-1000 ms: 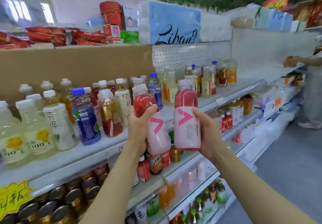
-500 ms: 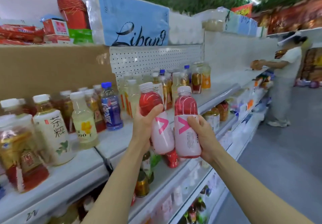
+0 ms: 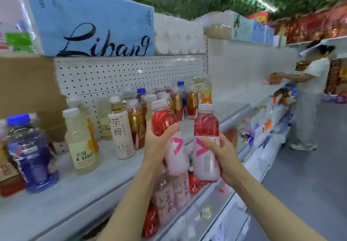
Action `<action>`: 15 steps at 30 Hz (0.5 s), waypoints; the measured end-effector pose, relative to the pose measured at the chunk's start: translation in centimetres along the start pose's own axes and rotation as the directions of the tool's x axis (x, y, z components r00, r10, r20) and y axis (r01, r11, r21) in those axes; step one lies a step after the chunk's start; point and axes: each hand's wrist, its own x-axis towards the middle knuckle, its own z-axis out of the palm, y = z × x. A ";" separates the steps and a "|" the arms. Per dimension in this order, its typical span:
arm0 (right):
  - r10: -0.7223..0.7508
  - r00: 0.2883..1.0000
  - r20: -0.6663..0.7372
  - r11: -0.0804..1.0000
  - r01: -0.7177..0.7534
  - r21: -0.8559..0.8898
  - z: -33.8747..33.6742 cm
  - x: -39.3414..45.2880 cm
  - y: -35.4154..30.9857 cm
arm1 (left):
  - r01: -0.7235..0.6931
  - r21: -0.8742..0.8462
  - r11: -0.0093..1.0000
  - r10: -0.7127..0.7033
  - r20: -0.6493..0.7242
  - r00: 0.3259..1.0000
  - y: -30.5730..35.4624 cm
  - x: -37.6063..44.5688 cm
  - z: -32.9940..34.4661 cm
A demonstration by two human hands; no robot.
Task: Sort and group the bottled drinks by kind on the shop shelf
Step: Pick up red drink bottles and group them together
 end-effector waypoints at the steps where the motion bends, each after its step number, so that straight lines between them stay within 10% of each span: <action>1: 0.001 1.000 0.013 1.000 -0.001 -0.010 -1.5 1.6 -0.1 | -0.007 0.004 1.000 0.007 -0.023 1.000 -0.4 1.0 1.1; 15: -0.011 0.980 0.197 0.999 0.019 -0.039 -10.0 20.6 1.5 | -0.075 0.189 0.979 0.106 -0.162 0.981 -6.9 11.4 10.2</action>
